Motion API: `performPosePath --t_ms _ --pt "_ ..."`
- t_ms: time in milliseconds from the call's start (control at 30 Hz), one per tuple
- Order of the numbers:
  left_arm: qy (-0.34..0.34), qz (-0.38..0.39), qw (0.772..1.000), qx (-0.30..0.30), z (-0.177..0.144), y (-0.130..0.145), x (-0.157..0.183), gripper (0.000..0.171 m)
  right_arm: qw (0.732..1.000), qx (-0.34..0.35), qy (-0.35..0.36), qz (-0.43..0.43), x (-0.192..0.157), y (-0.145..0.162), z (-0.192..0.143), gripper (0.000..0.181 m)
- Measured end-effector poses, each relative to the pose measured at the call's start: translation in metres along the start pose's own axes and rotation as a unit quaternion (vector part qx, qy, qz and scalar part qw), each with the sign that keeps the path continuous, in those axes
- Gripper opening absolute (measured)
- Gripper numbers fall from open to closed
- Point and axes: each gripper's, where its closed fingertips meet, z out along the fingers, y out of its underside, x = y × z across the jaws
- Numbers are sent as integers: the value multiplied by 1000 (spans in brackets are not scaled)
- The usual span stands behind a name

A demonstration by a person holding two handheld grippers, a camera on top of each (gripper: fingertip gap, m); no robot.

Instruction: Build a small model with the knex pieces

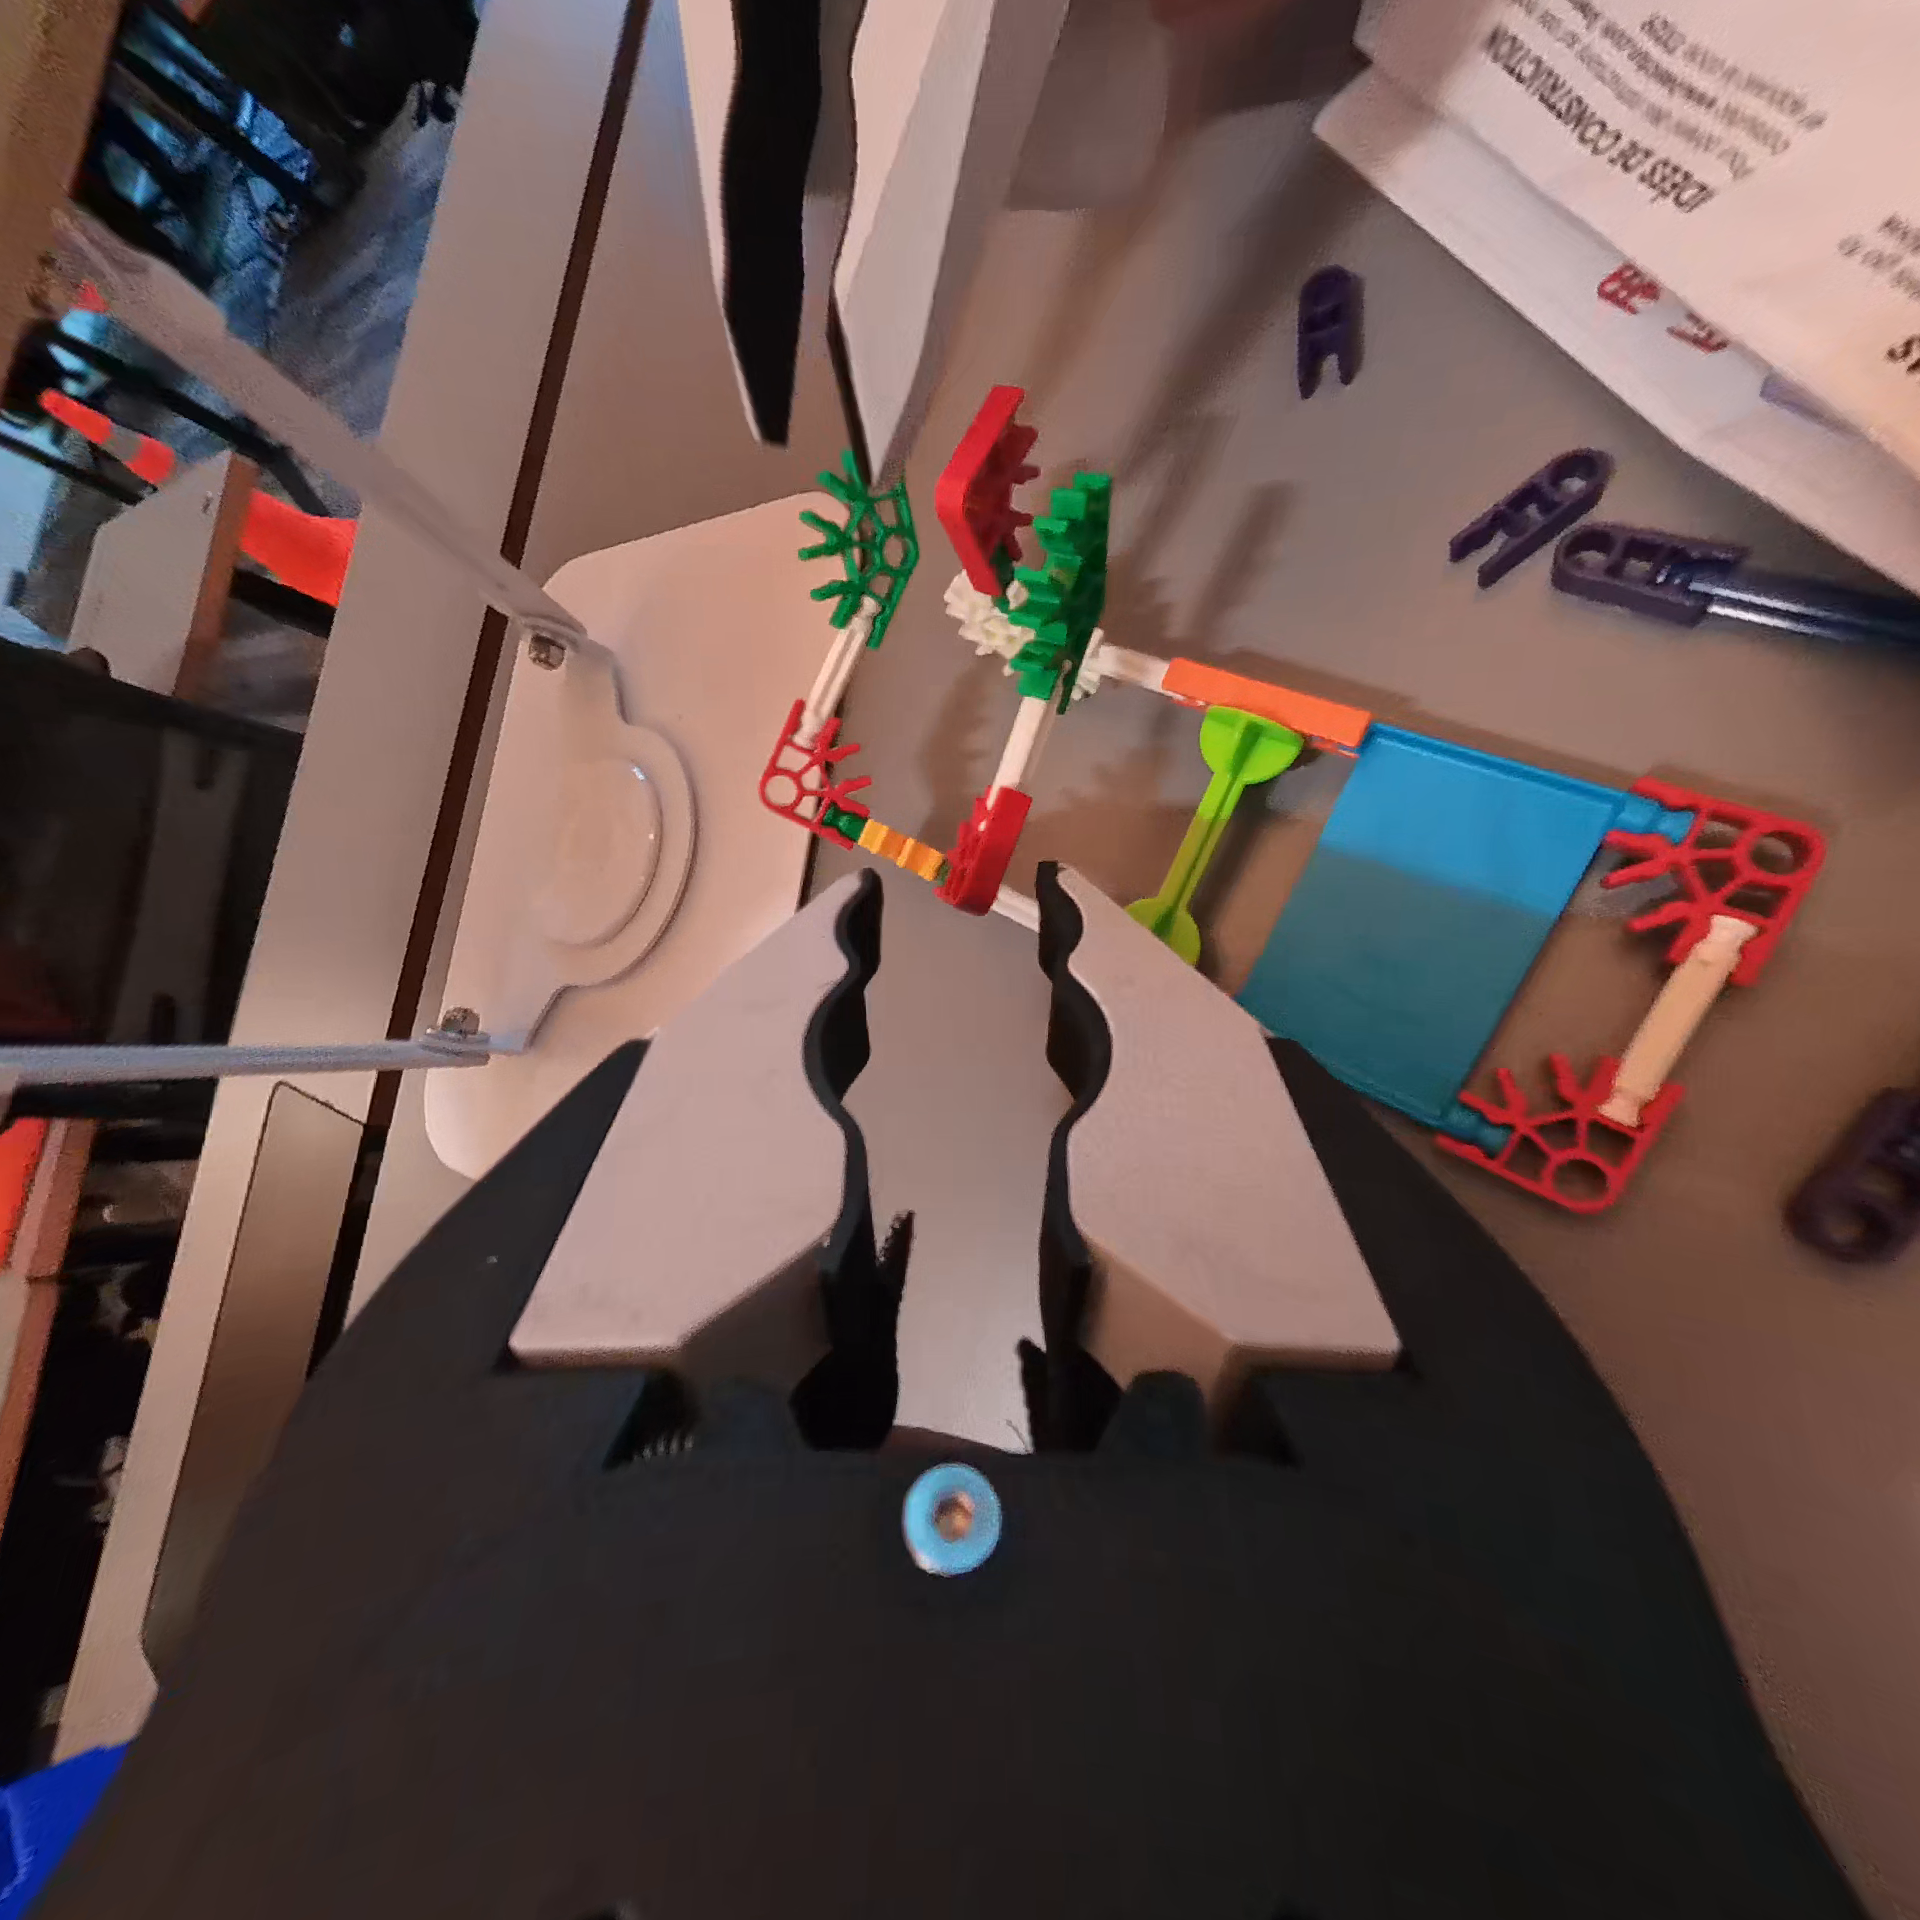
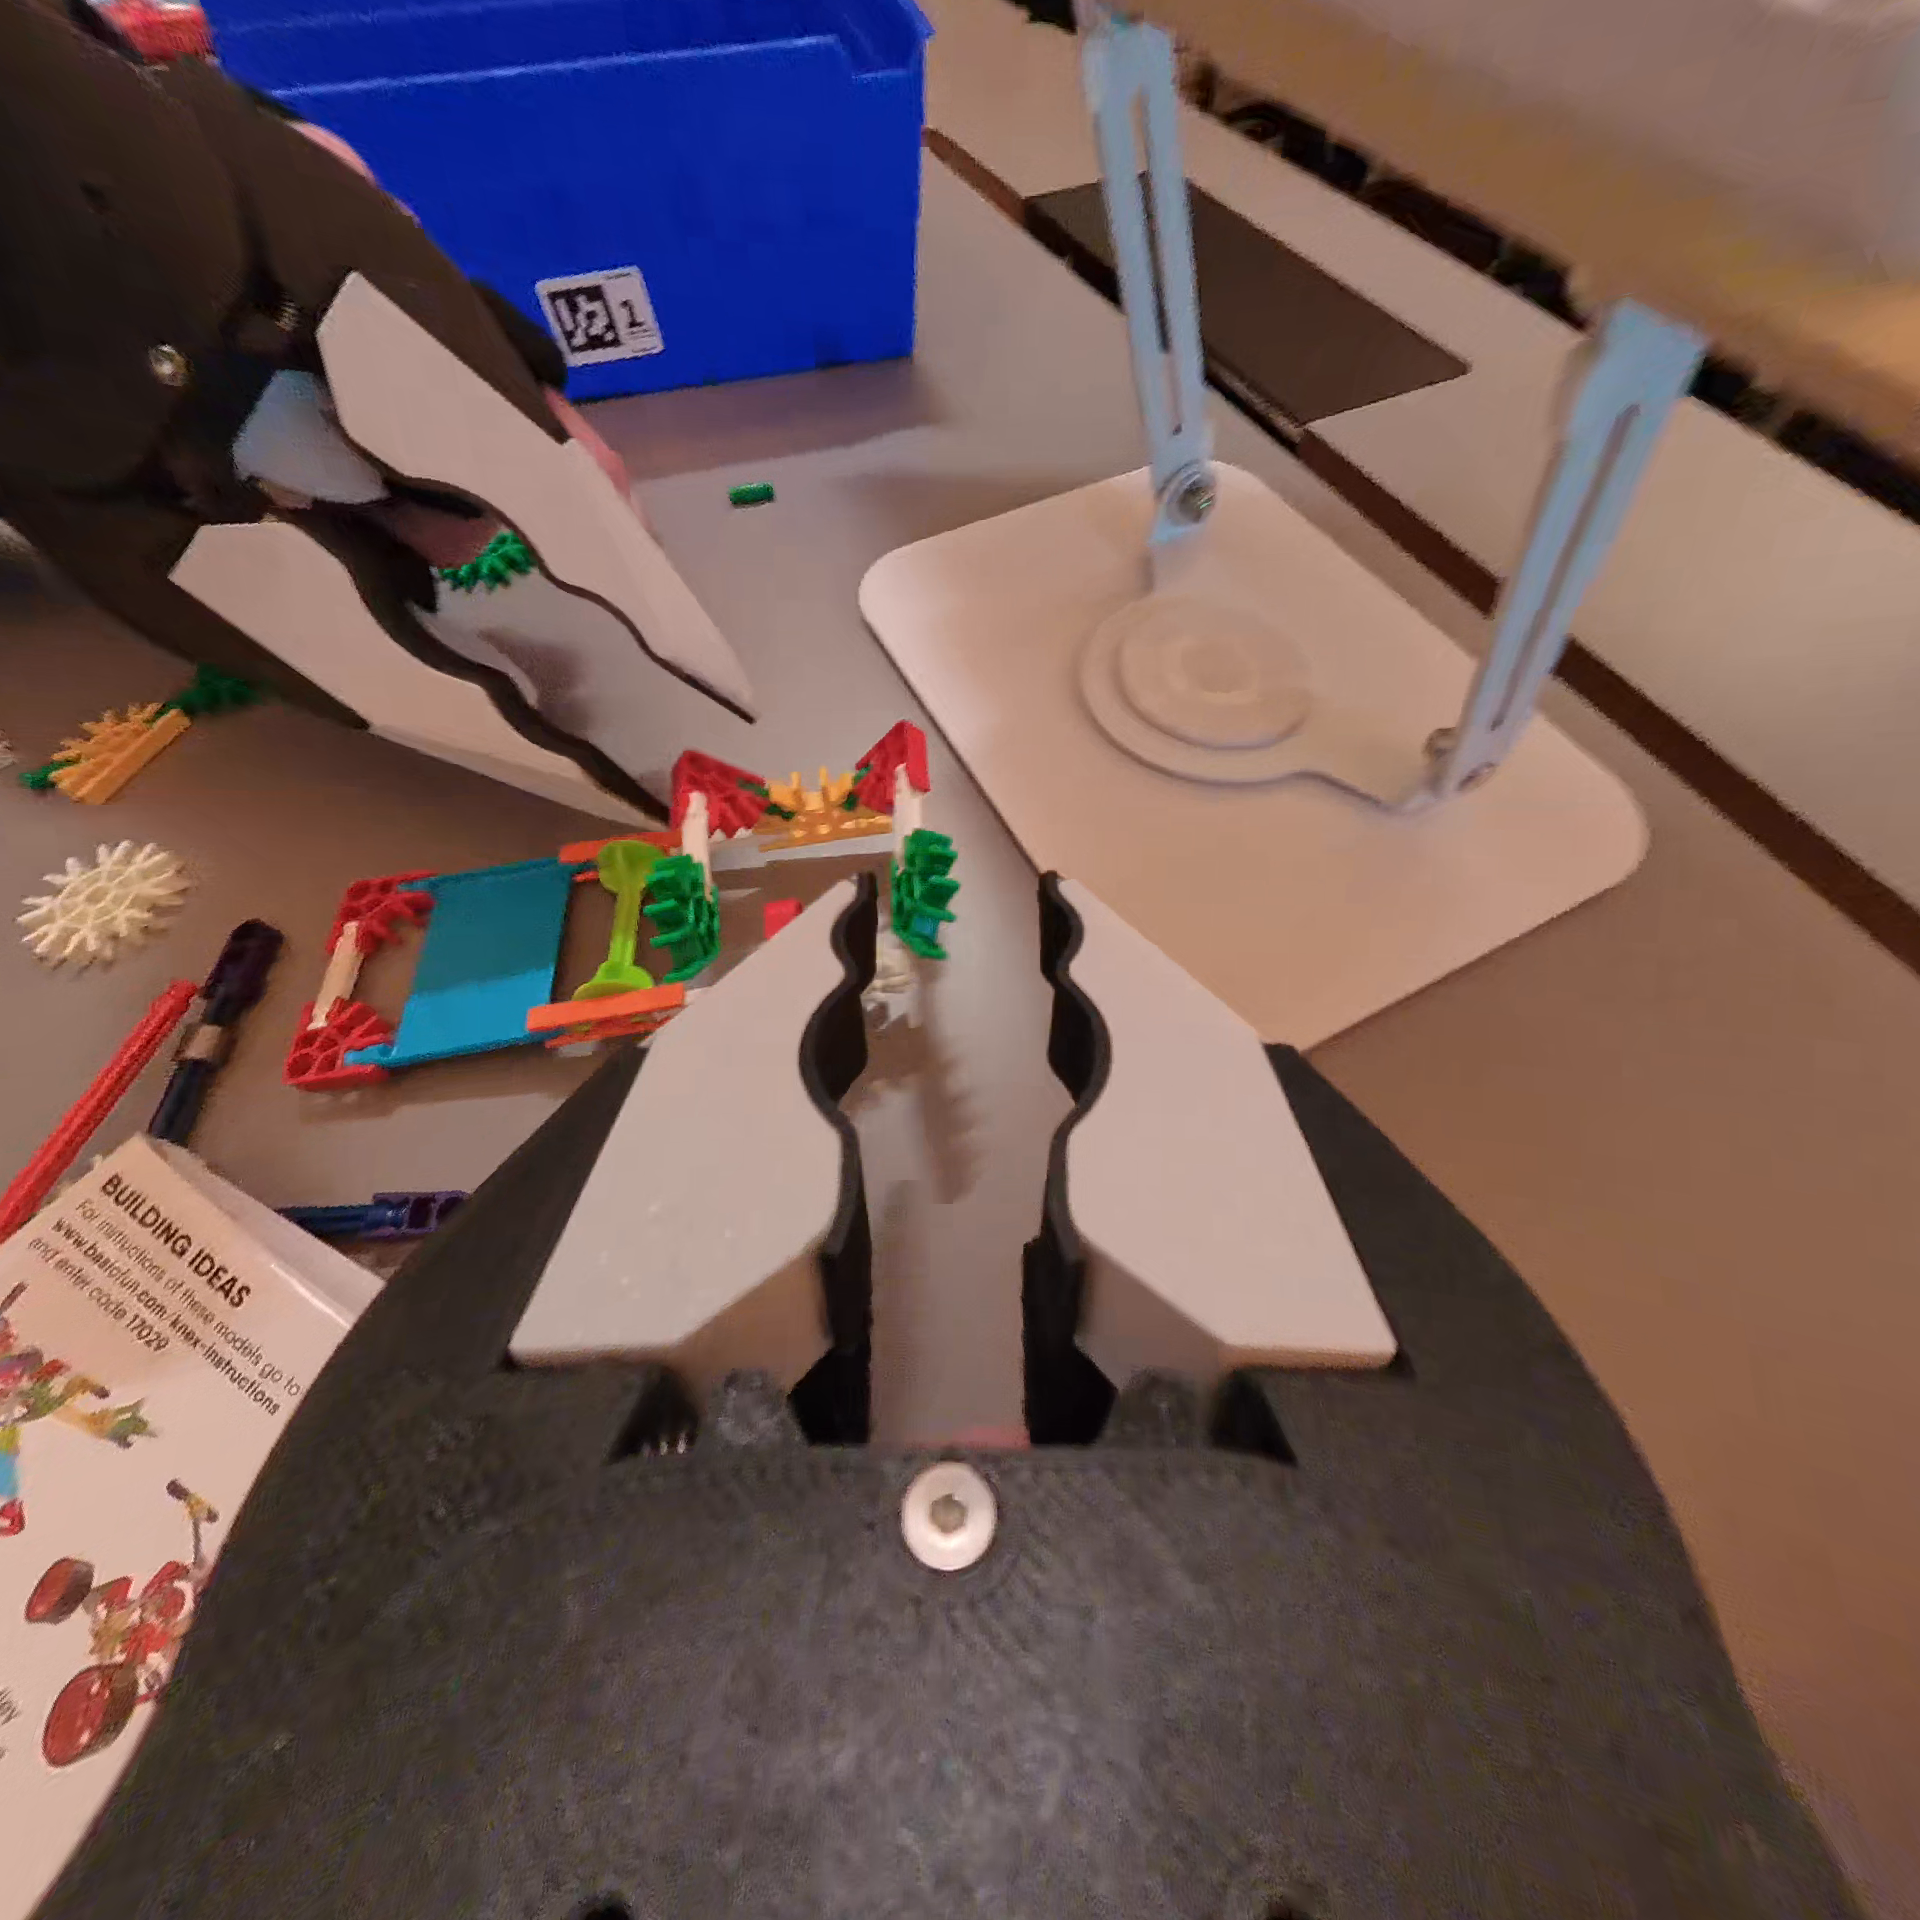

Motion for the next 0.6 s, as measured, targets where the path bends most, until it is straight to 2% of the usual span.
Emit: performPosePath --t_ms 167,433,600 --pt "8 19 1000 -4 7 2 3 12 1000 -22 -4 -11 -8 11 16 11" --pt "64 47 996 -28 8 0 8 7 999 -29 -5 -24 -9 14 14 8" --pt "90 116 987 -60 9 1 10 6 999 -34 -7 -30 -9 18 15 7"
